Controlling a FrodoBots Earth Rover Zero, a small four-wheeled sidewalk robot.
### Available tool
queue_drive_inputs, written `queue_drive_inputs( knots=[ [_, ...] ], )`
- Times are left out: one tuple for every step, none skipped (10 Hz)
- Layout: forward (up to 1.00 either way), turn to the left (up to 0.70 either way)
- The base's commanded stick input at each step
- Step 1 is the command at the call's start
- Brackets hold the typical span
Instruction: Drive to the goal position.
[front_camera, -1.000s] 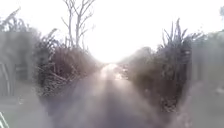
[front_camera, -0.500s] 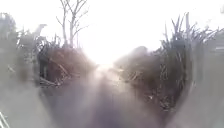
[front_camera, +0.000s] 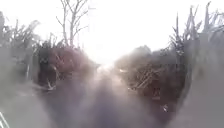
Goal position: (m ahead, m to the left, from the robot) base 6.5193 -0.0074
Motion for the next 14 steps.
queue_drive_inputs(
  knots=[
    [0.85, 0.0],
    [0.85, 0.0],
    [0.85, 0.0],
    [0.85, 0.0],
    [0.85, 0.0],
    [0.85, 0.0],
    [0.85, 0.0],
    [0.85, 0.0],
    [0.85, 0.0],
    [0.85, 0.0],
    [0.85, 0.0],
    [0.85, 0.0],
    [0.85, 0.0],
    [0.85, 0.0]
  ],
)
